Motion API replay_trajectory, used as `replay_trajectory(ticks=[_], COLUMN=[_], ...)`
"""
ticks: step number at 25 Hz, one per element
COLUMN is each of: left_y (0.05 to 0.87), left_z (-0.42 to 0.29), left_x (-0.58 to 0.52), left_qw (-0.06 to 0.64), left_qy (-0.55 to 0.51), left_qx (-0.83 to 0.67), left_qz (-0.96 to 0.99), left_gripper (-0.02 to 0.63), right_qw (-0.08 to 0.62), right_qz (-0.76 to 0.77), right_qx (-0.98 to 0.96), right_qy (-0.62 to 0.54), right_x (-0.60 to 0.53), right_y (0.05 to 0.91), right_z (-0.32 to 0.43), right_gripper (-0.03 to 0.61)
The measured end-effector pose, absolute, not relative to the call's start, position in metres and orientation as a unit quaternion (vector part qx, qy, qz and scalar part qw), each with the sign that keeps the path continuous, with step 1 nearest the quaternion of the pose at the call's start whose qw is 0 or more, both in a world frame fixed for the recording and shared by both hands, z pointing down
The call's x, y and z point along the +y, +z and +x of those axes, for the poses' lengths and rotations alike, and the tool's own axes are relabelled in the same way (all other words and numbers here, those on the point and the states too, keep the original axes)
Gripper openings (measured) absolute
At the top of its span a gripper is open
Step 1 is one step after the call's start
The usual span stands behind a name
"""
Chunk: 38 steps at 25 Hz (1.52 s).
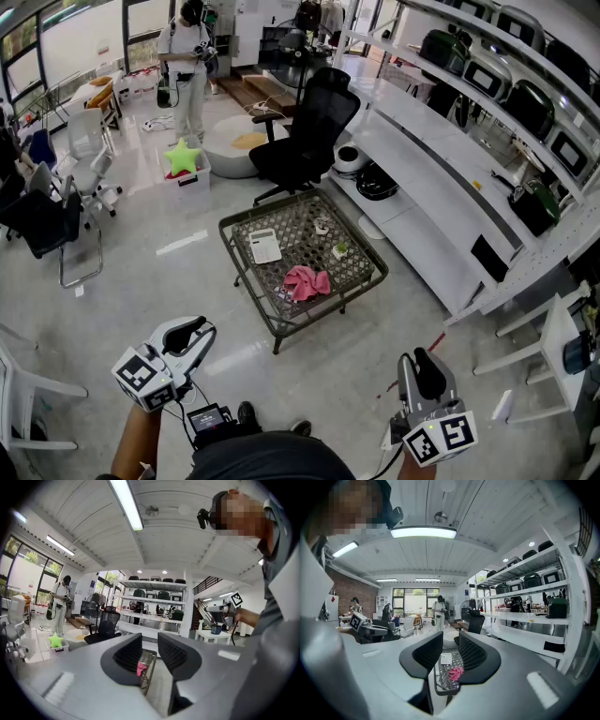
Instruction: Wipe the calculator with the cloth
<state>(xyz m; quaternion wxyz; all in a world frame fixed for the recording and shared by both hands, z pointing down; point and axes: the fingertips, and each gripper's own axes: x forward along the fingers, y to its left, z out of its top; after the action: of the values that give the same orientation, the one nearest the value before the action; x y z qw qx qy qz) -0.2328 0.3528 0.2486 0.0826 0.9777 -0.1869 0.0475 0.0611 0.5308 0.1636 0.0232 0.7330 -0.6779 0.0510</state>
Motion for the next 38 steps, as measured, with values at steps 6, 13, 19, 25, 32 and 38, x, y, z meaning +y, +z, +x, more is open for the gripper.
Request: replay_trajectory(ticks=[6, 13, 19, 25, 32, 38], left_y=[0.240, 0.251, 0.261, 0.266, 0.269, 0.273], left_z=[-0.231, -0.236, -0.234, -0.237, -0.239, -0.241], left_x=[0.349, 0.341, 0.332, 0.305, 0.281, 0.267], left_qw=[0.081, 0.102, 0.098, 0.102, 0.110, 0.108], left_qy=[0.031, 0.032, 0.045, 0.032, 0.028, 0.026], left_qx=[-0.195, -0.207, -0.189, -0.184, -0.169, -0.176], left_qz=[0.977, 0.973, 0.976, 0.977, 0.979, 0.978], left_gripper=[0.109, 0.109, 0.109, 0.109, 0.109, 0.109], right_qw=[0.026, 0.029, 0.032, 0.020, 0.008, 0.019], right_qz=[0.729, 0.724, 0.725, 0.733, 0.738, 0.726], right_qx=[-0.682, -0.686, -0.684, -0.677, -0.670, -0.683], right_qy=[0.053, 0.062, 0.068, 0.071, 0.072, 0.069], right_x=[0.526, 0.514, 0.502, 0.484, 0.465, 0.441], right_y=[0.164, 0.172, 0.176, 0.178, 0.172, 0.171], right_z=[0.062, 0.058, 0.054, 0.047, 0.034, 0.033], right_gripper=[0.089, 0.089, 0.089, 0.089, 0.091, 0.114])
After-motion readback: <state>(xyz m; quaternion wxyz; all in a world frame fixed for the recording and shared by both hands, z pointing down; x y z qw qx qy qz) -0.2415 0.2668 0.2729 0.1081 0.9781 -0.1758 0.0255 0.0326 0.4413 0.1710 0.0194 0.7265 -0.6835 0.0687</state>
